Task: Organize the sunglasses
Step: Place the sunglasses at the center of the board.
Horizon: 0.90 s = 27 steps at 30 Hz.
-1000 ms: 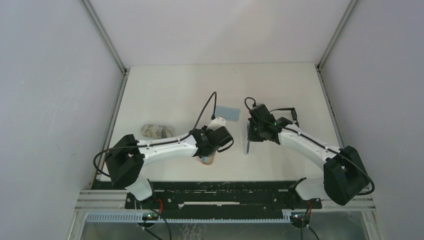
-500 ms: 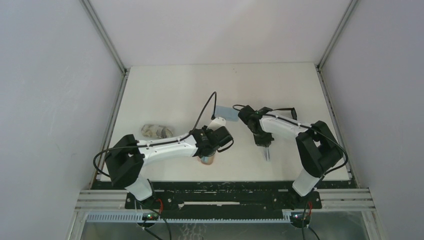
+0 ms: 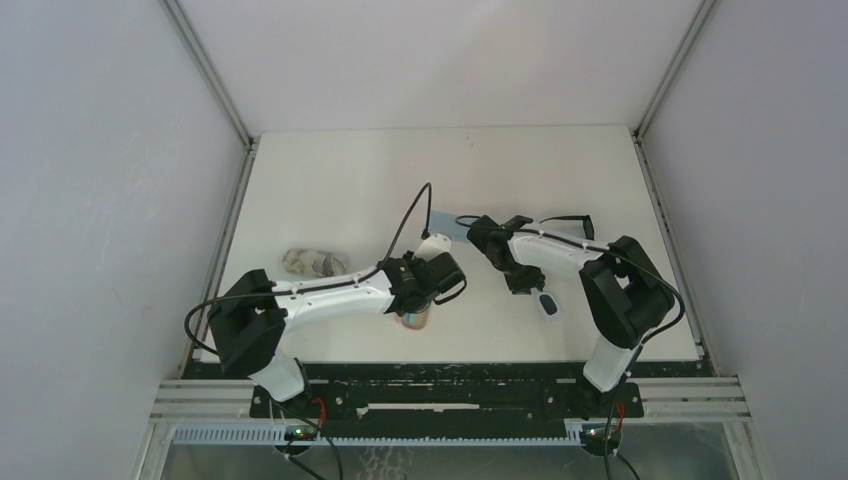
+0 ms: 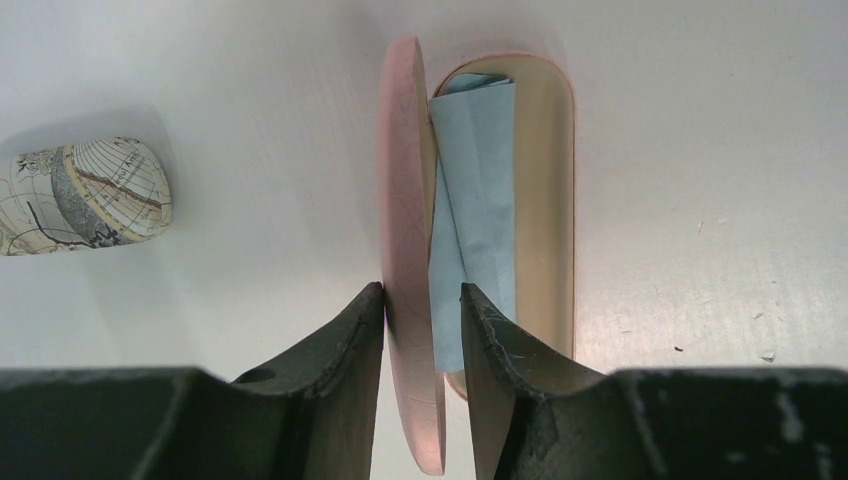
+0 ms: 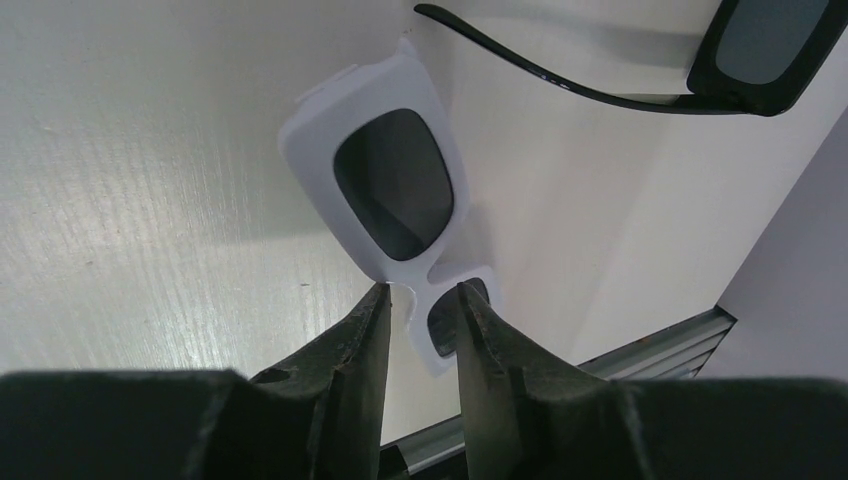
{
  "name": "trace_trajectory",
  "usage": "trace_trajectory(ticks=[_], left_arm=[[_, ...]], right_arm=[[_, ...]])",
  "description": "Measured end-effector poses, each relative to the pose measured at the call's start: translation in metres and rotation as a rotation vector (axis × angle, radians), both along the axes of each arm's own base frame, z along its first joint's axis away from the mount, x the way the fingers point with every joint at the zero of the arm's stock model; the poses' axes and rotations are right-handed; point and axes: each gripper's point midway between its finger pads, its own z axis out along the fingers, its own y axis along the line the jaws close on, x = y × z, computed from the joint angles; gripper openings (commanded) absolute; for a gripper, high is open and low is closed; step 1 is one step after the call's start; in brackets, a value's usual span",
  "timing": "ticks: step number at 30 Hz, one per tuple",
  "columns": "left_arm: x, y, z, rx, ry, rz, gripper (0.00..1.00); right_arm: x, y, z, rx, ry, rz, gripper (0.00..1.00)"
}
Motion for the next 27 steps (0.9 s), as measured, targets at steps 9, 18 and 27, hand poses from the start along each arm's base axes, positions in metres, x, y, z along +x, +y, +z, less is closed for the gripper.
trace_trajectory(ticks=[9, 18, 27], left_arm=[[0.0, -0.001, 0.004, -0.016, -0.007, 0.003, 0.38], [0.0, -0.002, 0.008, -0.034, -0.012, 0.007, 0.38], [0.0, -0.003, 0.007, -0.041, -0.007, 0.004, 0.37]], right_arm=[[0.008, 0.009, 0.023, 0.1, -0.107, 0.0, 0.31], [-0.006, 0.036, 0.041, 0.539, -0.282, -0.057, 0.34], [-0.01, 0.123, 0.04, 0.933, -0.275, -0.032, 0.33]])
